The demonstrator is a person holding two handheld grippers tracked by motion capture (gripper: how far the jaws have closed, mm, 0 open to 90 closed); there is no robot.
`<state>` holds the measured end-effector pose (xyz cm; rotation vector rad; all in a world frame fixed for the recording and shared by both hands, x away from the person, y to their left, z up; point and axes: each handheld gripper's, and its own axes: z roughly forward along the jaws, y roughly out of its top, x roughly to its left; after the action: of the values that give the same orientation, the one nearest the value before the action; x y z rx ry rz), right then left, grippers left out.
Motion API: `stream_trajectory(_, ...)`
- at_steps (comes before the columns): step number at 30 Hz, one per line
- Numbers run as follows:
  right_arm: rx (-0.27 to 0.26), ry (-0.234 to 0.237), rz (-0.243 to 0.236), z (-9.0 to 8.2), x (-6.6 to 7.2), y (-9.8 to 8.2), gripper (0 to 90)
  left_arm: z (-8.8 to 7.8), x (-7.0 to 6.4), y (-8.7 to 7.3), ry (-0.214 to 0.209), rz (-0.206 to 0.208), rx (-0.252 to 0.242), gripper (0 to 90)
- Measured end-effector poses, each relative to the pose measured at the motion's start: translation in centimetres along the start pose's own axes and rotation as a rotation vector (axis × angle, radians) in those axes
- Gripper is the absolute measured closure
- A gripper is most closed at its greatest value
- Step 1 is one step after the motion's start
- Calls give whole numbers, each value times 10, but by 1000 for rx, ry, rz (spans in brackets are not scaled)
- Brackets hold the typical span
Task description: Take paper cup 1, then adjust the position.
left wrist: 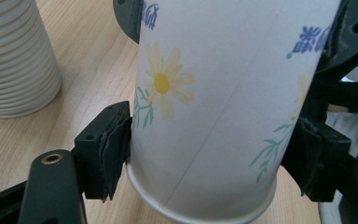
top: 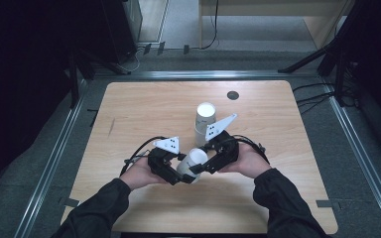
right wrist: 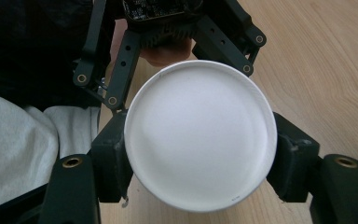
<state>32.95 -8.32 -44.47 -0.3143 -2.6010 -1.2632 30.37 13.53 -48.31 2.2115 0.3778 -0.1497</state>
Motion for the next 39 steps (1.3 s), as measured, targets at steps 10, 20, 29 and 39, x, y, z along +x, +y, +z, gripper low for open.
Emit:
stream_trajectory(10, -13, -24, -27, -2, 1, 1, 274, -6, 1, 0, 3, 7, 16, 246)
stream_trajectory(20, -15, -78, -58, -7, 1, -11, 253, -37, 11, -3, 57, -21, 60, 246)
stream_trajectory(29, -26, -118, -48, -7, 0, -18, 254, -49, 20, 7, 89, 3, 133, 246)
stream_trajectory(39, -29, -135, -27, -3, -1, -22, 259, -49, 24, 31, 78, 62, 262, 246)
